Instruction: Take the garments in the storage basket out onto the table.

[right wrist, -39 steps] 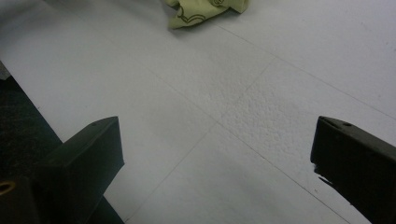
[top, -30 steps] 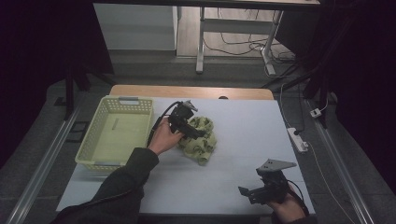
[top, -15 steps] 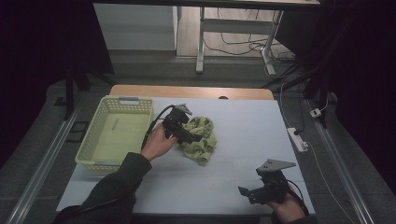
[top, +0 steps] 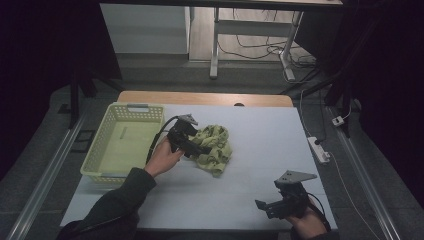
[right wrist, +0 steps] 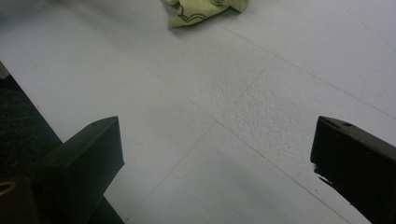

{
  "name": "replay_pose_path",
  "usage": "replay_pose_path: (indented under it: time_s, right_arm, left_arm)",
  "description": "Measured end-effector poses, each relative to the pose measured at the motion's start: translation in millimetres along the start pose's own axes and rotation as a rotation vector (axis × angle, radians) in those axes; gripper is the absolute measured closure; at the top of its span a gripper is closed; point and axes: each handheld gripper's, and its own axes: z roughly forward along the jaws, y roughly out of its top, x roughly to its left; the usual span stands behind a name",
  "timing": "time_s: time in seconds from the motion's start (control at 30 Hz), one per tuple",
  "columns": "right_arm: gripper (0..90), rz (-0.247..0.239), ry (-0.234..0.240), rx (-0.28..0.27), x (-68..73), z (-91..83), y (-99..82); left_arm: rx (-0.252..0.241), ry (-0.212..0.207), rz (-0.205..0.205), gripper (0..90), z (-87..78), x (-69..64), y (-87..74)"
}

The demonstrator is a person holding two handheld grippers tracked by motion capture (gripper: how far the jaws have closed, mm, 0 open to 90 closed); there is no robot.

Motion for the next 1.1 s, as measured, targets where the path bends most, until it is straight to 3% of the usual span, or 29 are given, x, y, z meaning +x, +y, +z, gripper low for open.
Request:
replay_pose_path:
  time_s: [0.57,0.8,1.1]
  right_arm:
    - [2.2,-0.004,0.000,-0.005,0.2,-0.8,-0.1]
    - [2.2,-0.004,0.000,-0.007,0.2,-0.9,-0.1]
    - [2.2,-0.003,-0.002,-0.012,0.2,-1.2,-0.3]
  left_arm:
    - [-0.050,-0.024,0.006,0.8,-21.3,-4.8,-8.0]
    - [-0.048,-0.052,0.008,1.0,-23.7,-7.2,-12.3]
    - [-0.025,-0.056,0.022,0.0,-23.4,-13.7,-18.4]
